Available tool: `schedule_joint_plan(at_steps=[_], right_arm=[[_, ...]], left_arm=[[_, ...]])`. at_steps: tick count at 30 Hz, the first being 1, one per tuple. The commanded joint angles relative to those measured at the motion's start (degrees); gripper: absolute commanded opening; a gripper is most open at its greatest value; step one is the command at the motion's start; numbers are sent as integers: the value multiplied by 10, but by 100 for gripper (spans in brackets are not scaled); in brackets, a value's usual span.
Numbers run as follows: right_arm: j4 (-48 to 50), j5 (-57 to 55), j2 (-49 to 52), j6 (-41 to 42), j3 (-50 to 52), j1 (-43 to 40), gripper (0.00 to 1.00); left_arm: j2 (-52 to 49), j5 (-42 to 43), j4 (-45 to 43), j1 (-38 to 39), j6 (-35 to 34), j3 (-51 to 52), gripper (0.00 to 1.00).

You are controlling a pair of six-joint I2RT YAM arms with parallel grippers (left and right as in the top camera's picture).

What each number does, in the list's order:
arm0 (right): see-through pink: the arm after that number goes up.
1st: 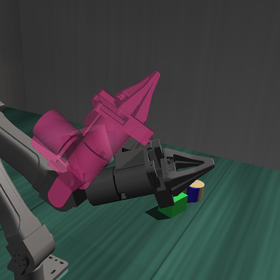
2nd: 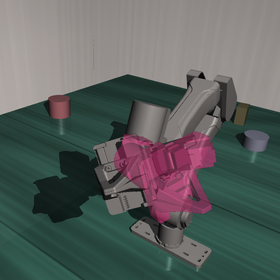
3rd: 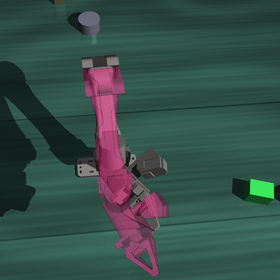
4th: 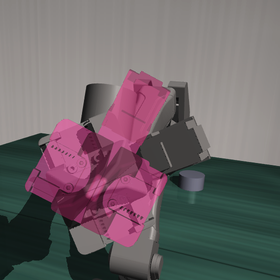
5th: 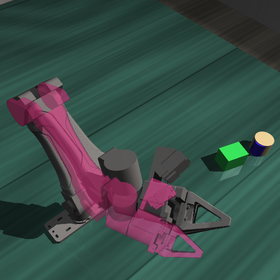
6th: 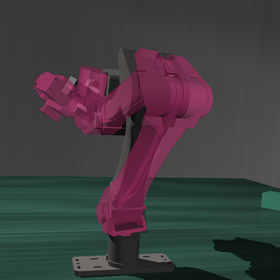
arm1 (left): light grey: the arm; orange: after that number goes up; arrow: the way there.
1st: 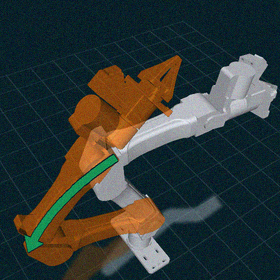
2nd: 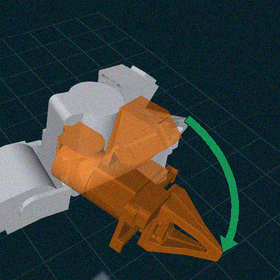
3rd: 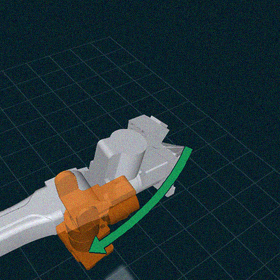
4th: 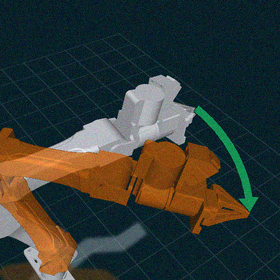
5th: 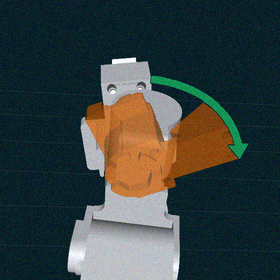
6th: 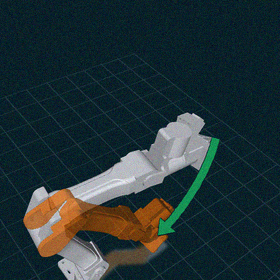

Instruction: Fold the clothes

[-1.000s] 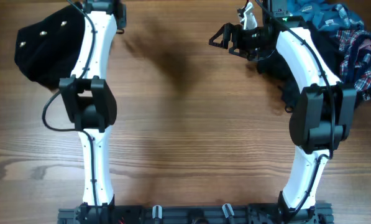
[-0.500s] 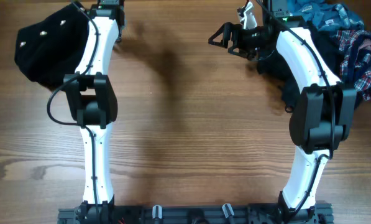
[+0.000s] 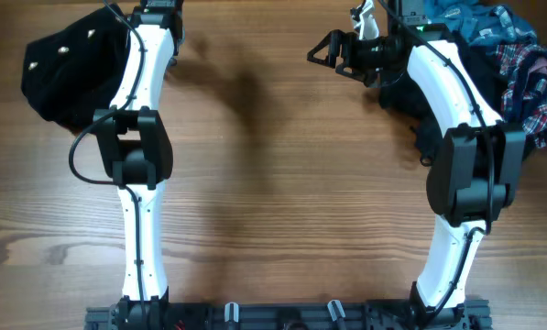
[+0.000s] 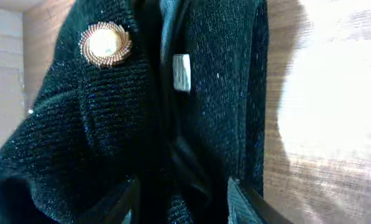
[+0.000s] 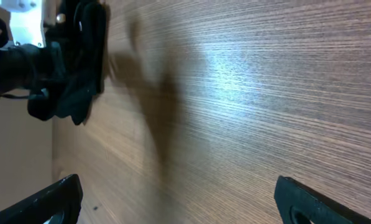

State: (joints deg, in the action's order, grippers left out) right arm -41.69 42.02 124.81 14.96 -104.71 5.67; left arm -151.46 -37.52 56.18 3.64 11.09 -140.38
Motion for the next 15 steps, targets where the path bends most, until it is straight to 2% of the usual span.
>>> schedule_joint_plan(at_steps=[1,13,15], right_arm=[[8,15,-1,1,1,-1,100],[10,15,-1,1,1,-1,100],[10,15,-1,1,1,-1,100]], left_arm=[[-2,-16,29,-5,-15,-2,39],[-2,-84,45,18,-28,-2,40],[-2,-84,50,19,-43,-2,47]])
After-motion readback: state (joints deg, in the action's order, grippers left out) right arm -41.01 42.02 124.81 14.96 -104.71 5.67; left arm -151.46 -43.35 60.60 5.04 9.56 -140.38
